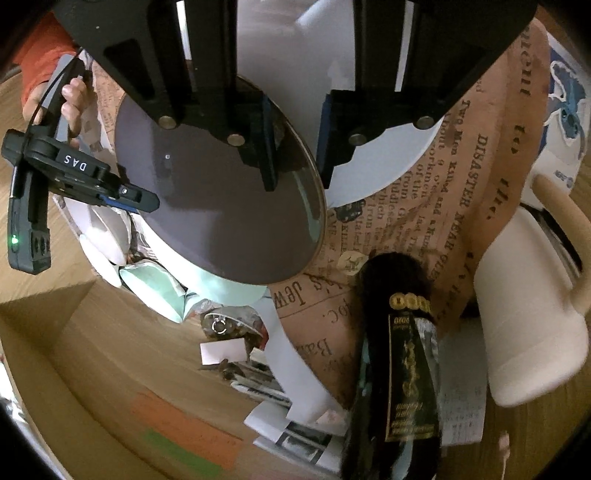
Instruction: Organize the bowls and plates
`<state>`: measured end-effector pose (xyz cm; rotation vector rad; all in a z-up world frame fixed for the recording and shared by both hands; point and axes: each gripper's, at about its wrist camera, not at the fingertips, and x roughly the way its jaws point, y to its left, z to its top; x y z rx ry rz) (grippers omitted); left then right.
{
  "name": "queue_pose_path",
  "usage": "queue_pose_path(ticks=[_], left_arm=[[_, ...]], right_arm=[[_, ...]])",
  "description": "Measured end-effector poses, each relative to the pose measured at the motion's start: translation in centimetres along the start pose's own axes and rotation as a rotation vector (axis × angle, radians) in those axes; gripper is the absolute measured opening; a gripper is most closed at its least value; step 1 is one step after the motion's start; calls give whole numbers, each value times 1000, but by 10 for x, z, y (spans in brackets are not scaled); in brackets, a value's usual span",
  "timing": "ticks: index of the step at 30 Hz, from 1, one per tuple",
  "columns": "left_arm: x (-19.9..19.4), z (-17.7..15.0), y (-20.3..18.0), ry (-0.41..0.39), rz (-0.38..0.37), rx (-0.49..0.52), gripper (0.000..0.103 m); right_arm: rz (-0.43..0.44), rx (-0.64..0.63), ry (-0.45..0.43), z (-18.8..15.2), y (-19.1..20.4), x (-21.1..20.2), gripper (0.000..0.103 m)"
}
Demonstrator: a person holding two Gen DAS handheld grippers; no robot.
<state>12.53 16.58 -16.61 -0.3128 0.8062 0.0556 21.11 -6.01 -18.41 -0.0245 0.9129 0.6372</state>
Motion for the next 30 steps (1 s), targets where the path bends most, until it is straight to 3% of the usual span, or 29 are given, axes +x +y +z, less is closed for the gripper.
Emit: queue_pose_path(ticks=[13, 30], left_arm=[[-31, 3, -23, -90, -17, 6, 20], [-54, -14, -61, -112, -81, 42, 20]], right_arm=[[-4, 24, -93, -4, 1, -36, 24], [-30, 42, -199, -33, -2, -94, 24]])
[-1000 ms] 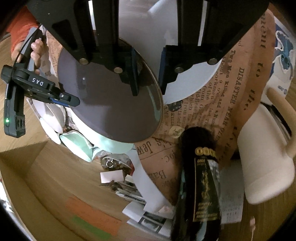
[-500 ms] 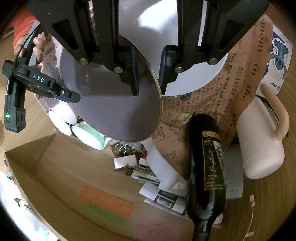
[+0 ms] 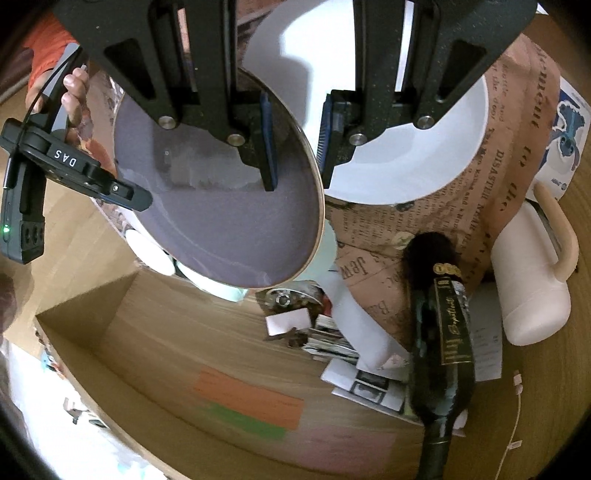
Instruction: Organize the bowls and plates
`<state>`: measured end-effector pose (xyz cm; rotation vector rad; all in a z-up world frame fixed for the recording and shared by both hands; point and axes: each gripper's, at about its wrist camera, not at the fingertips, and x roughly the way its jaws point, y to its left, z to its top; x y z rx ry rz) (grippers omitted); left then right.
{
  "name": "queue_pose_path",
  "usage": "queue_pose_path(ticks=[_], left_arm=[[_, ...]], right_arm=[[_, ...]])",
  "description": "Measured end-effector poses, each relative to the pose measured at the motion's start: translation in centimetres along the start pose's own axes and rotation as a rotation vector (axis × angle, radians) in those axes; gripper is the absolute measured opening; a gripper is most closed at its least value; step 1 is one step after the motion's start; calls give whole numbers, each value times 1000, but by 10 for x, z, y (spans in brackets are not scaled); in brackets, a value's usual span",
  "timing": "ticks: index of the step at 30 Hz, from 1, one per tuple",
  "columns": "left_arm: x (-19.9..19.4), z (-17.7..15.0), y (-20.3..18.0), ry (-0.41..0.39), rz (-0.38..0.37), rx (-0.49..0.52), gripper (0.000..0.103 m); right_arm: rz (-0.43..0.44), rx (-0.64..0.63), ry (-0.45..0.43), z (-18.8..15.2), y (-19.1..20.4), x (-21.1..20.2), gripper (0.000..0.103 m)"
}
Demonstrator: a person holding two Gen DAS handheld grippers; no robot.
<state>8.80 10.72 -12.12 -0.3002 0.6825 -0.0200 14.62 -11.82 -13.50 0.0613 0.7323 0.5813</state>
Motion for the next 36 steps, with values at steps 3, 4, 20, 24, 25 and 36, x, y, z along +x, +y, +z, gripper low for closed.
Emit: queue_pose_path(ticks=[3, 4, 20, 24, 25, 36], left_arm=[[-2, -5, -9, 3, -13, 11, 20], [-3, -7, -13, 5, -15, 15, 20], [2, -37, -47, 71, -35, 38, 20], [8, -44, -53, 100, -38, 39, 20], [10, -46, -54, 108, -39, 40, 20], [36, -61, -71, 193, -52, 54, 20]], right_arm=[[-7, 10, -11, -7, -5, -11, 24], [-10, 15, -13, -9, -7, -14, 24], [-33, 70, 17, -50, -35, -41, 24], [-36, 92, 37, -60, -44, -41, 24], [-38, 98, 41, -63, -45, -41, 24], [-62, 161, 93, -85, -67, -38, 24]])
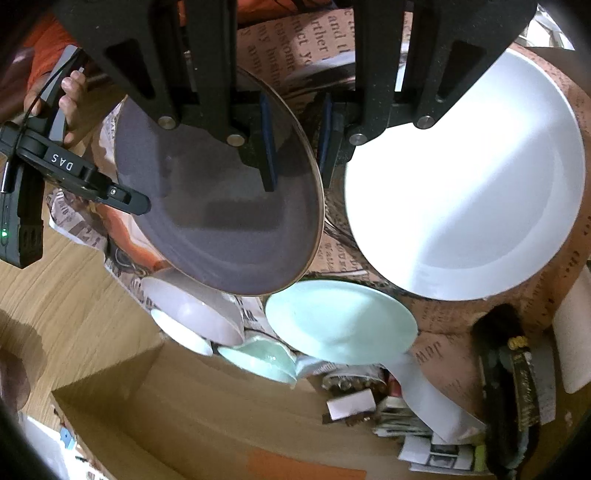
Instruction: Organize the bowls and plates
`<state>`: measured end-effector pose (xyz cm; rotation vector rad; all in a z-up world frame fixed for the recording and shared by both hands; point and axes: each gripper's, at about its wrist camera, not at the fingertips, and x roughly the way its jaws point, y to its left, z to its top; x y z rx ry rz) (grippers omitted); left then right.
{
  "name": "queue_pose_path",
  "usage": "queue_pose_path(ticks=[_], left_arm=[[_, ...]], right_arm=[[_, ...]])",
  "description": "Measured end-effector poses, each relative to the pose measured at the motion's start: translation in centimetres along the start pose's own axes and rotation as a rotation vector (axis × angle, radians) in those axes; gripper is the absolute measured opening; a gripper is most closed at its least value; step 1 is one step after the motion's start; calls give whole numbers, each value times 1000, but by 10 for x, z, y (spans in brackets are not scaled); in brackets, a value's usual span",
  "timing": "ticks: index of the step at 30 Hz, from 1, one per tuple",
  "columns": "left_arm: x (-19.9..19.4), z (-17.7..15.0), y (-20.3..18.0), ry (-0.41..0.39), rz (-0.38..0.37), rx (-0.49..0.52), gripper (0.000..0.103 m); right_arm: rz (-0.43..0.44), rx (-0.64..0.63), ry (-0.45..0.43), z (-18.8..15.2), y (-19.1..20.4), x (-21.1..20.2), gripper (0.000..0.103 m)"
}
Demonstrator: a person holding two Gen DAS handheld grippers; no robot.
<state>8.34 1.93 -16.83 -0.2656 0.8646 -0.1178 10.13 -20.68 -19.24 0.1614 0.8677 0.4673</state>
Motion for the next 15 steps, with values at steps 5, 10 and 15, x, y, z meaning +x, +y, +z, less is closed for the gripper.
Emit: queue_pose_path(ticks=[5, 10, 15], left_arm=[[12, -1, -7, 26, -8, 10, 20], [22, 2, -11, 35, -15, 15, 21], [26, 4, -11, 34, -16, 16, 21]], right_arm=[[-19, 30, 12, -5, -11, 2, 24], [-27, 45, 8, -4, -17, 1, 24], [-43, 36, 10, -4, -17, 4, 24]])
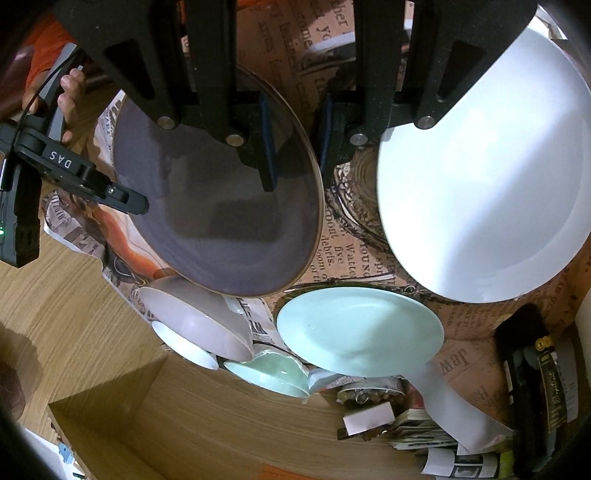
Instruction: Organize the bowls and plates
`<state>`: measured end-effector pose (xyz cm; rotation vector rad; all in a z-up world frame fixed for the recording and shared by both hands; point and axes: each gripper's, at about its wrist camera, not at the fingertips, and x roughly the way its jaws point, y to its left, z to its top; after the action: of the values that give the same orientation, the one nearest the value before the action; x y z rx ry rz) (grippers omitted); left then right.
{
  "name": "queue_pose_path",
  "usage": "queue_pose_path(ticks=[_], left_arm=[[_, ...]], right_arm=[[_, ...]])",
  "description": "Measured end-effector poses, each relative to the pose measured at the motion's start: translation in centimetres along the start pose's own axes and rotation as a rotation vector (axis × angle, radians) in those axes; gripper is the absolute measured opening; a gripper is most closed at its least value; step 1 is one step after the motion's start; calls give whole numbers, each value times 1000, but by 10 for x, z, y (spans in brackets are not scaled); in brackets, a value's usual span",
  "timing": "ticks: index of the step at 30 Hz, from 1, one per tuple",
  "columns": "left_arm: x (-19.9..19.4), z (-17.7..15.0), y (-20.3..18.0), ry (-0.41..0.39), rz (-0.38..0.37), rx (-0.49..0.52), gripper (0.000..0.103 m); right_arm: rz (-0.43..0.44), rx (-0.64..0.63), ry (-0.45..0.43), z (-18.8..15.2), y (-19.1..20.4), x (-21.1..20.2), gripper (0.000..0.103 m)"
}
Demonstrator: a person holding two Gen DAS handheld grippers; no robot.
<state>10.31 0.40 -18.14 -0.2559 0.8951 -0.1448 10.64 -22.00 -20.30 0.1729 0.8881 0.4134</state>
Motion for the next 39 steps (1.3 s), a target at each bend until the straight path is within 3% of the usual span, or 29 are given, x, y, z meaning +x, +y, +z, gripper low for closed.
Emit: queue_pose_path(ticks=[11, 19, 22, 34, 39], left_arm=[[2, 0, 0, 6, -5, 23, 22], [-22, 2, 5, -65, 21, 35, 26], [-33, 3, 7, -96, 20, 31, 36], [-94, 2, 26, -277, 134, 39, 65], [-114, -2, 44, -335, 192, 0, 92]], right_arm=[[-6, -10, -8, 0, 2, 1, 26], [-40, -26, -55, 7, 5, -13, 34], [-36, -45, -89, 12, 12, -24, 35], [48, -156, -210, 29, 65, -40, 62], [101, -206, -210, 36, 92, -30, 66]])
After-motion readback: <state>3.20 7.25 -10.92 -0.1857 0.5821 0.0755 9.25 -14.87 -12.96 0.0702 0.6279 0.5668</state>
